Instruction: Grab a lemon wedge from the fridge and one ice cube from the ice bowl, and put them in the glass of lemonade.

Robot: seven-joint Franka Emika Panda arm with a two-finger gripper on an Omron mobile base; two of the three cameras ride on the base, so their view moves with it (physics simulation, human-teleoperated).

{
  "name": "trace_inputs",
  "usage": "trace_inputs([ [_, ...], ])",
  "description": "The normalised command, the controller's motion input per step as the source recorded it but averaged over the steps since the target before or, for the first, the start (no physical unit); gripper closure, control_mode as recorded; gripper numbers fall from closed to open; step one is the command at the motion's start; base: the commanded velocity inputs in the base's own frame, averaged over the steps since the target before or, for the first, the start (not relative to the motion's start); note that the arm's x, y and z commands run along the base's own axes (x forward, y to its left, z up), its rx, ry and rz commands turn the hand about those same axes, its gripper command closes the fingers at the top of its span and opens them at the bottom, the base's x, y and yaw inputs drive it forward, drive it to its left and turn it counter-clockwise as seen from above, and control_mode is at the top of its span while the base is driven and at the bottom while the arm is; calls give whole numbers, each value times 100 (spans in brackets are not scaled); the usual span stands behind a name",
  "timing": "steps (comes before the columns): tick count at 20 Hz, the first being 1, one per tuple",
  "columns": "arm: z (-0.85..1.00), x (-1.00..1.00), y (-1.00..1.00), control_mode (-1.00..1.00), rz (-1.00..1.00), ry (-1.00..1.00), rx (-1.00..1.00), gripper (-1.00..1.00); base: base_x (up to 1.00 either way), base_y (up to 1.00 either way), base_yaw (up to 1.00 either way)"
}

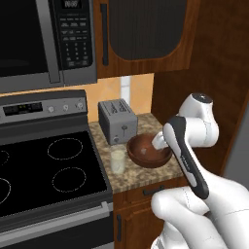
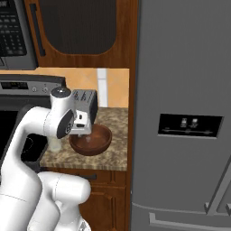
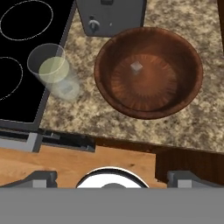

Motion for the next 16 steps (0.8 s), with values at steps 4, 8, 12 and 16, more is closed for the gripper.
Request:
trace_inputs([
  [4,0,-1,0,100,0,0,0,-100,-11,-3,0],
  [8,0,0,0,100,0,0,0,-100,-79,-32,-2],
  [12,0,0,0,100,0,0,0,-100,-77,-50,-8],
  [16,0,0,0,100,0,0,0,-100,-47,-41,-9],
])
